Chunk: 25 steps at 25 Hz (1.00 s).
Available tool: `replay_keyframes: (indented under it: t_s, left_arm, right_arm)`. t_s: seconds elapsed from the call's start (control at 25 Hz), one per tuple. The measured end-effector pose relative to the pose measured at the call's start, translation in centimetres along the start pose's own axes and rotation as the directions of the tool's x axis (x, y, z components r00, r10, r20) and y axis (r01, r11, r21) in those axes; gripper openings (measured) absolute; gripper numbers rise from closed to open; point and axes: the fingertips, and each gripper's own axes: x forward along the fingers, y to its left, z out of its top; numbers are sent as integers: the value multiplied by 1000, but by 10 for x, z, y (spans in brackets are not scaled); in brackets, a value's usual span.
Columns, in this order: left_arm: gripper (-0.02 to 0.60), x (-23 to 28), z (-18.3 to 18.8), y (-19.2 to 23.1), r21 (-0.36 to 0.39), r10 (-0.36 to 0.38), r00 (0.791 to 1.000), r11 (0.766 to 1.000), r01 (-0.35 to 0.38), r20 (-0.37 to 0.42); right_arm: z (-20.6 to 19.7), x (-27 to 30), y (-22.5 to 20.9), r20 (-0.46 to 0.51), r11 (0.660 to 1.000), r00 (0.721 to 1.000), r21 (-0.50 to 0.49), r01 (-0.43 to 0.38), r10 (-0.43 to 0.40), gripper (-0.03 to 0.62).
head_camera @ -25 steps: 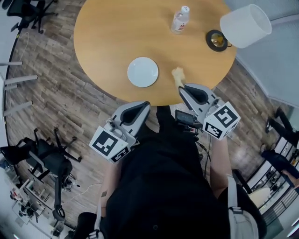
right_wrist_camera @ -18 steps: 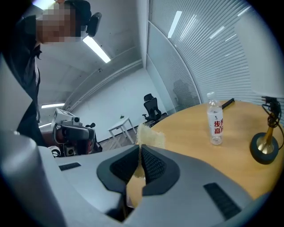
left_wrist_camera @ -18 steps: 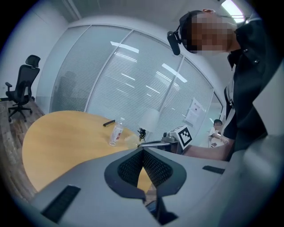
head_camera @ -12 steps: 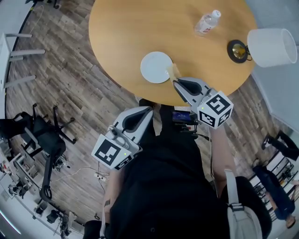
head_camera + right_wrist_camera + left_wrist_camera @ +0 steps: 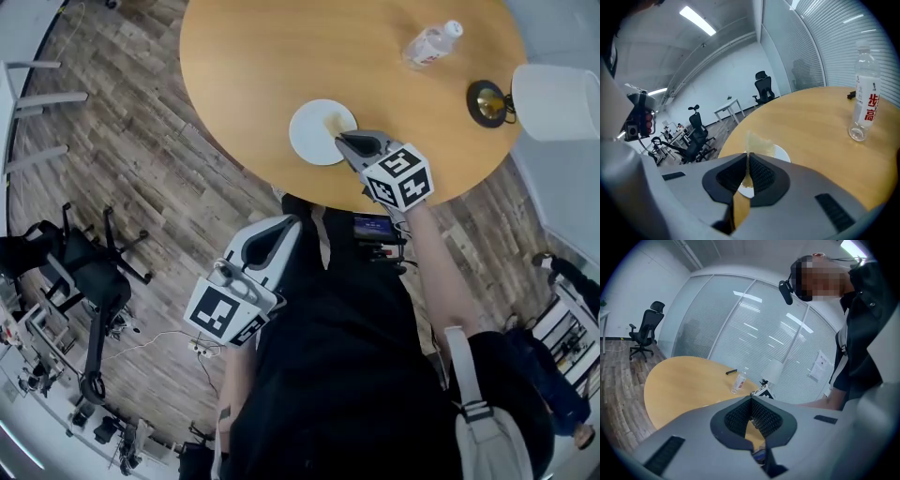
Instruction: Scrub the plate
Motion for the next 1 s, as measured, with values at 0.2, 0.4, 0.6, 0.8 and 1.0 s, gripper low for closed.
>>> replay_keyframes:
  t_s: [0.2, 0.4, 0.6, 0.8, 1.0]
  left_arm:
    - [12, 3, -2, 3, -9, 7, 1000, 1000, -7, 7]
    - [12, -3, -7, 5, -19, 8, 1000, 1000, -8, 4]
    - [12, -9, -13, 7, -31, 25, 1000, 999, -25, 2]
    - [12, -17, -16, 12, -39, 39, 999, 998, -39, -1]
    - [12, -21, -13, 12, -40, 45, 999, 998, -44, 13]
  right_arm:
    - [-11, 27, -12, -50, 999, 999, 34, 5, -4, 25]
    - [-15, 52, -15, -103, 998, 995, 59, 16, -10, 25]
    - [-22, 70, -15, -143, 995, 990, 100, 7, 7, 26]
    - [-21, 85, -6, -166, 996, 986, 85, -10, 24, 25]
    - [-19, 90, 11, -178, 997, 983, 66, -42, 53, 25]
